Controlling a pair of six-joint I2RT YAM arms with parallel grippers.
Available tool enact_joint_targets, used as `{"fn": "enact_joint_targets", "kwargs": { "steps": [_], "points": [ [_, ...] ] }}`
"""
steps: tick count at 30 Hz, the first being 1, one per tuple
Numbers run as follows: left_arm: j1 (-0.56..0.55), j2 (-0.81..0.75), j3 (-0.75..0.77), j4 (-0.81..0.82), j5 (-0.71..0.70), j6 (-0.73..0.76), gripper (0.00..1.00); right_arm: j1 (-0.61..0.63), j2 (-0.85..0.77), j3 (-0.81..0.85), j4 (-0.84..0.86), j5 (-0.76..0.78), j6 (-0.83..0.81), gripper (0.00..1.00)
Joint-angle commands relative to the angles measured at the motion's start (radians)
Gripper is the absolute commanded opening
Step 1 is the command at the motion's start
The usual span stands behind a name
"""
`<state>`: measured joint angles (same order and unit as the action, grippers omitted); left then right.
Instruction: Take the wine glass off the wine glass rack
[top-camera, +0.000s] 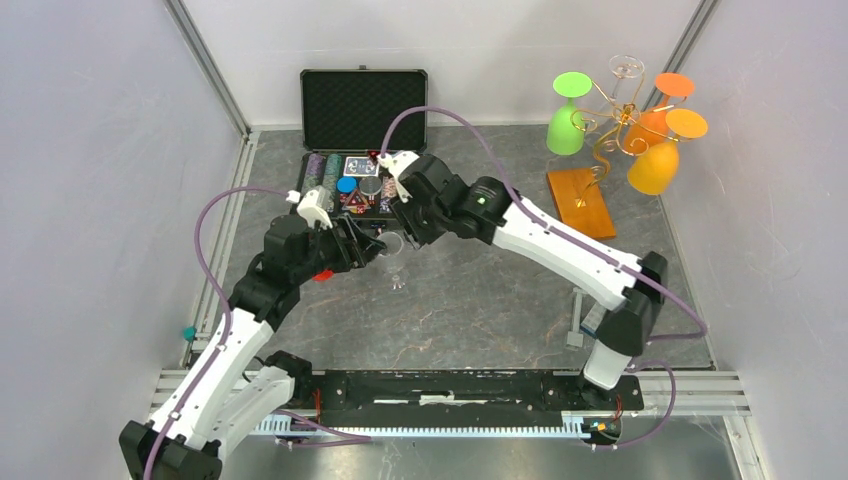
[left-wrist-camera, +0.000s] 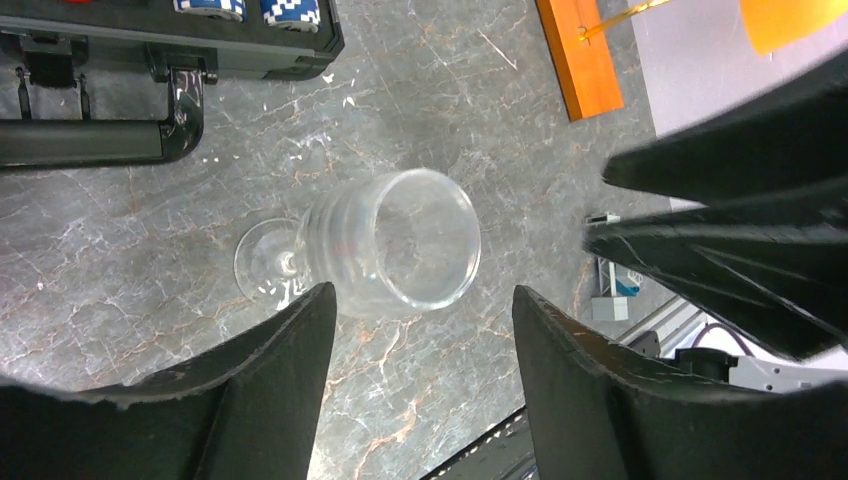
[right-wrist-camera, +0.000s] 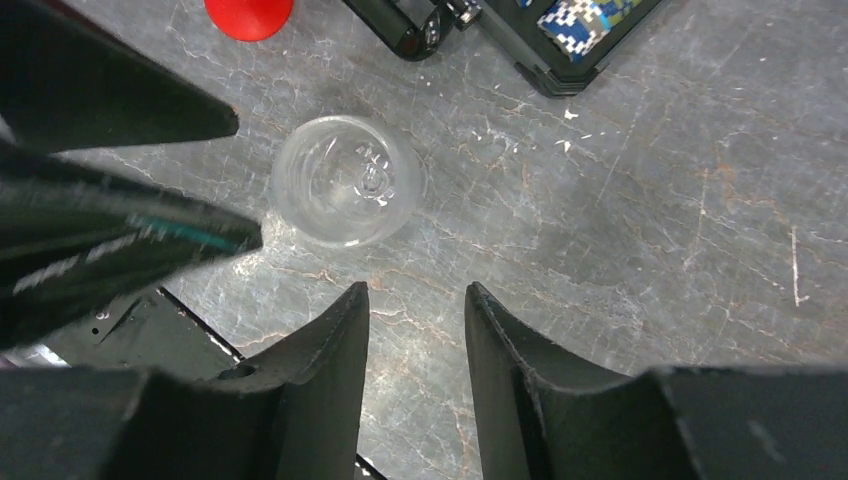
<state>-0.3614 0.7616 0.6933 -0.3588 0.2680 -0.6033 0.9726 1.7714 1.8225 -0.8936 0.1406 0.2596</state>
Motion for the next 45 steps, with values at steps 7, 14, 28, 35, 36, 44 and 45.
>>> {"fn": "enact_joint_targets", "kwargs": {
  "steps": [7, 14, 28, 35, 36, 44, 45],
  "points": [
    [-0.147, 0.209, 0.208, -0.113, -0.275, 0.103, 0.62, -0.005, -0.316, -0.33, 0.278, 0.143, -0.035, 0.49],
    [-0.205, 0.311, 0.305, -0.218, -0.426, 0.143, 0.54, -0.008, -0.434, -0.486, 0.33, 0.229, -0.065, 0.52],
    [-0.212, 0.423, 0.38, -0.287, -0.401, 0.213, 0.31, -0.023, -0.559, -0.643, 0.399, 0.293, -0.085, 0.55],
    [-0.212, 0.472, 0.433, -0.301, -0.405, 0.252, 0.07, -0.027, -0.607, -0.685, 0.411, 0.329, -0.081, 0.55],
    [-0.212, 0.478, 0.439, -0.309, -0.407, 0.258, 0.03, -0.028, -0.614, -0.692, 0.412, 0.335, -0.08, 0.55],
    [-0.212, 0.487, 0.544, -0.418, -0.575, 0.312, 0.02, -0.032, -0.684, -0.747, 0.421, 0.354, -0.072, 0.55],
    [-0.213, 0.485, 0.559, -0.436, -0.623, 0.323, 0.02, -0.032, -0.697, -0.756, 0.423, 0.356, -0.074, 0.55]
  ]
}}
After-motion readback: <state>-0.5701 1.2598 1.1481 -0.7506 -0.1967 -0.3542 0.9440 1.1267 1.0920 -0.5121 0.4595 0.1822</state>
